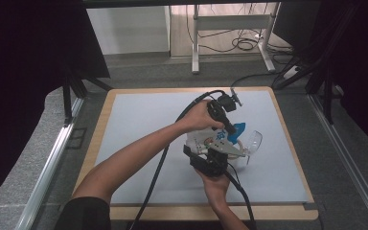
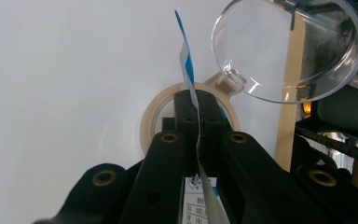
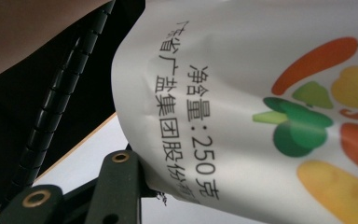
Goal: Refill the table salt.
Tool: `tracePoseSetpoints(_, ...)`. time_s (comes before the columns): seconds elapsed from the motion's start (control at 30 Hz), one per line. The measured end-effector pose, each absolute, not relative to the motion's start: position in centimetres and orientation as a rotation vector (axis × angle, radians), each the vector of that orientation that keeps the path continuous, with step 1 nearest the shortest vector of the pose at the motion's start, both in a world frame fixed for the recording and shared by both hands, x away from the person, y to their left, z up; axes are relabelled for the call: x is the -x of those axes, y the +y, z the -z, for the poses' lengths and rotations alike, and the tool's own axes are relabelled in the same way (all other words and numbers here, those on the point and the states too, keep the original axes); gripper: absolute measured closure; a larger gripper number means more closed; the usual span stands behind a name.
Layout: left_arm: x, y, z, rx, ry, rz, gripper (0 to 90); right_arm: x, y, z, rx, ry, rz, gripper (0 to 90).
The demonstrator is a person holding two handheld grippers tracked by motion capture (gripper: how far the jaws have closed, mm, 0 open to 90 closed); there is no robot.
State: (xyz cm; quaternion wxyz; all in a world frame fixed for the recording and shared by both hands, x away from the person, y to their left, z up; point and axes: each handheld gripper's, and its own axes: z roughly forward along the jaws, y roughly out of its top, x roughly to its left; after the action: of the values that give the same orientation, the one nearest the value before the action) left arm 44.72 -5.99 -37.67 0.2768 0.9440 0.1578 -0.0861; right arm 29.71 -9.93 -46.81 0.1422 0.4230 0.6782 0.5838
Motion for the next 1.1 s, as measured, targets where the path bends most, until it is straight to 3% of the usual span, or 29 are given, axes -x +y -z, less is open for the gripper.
tracePoseSetpoints(1.1, -44.87, -5.8, 37.85, -2.532, 0.43, 0.233, 89.9, -29.81, -9.77, 46.94, -1.233, 1.953, -1.703, 58.4)
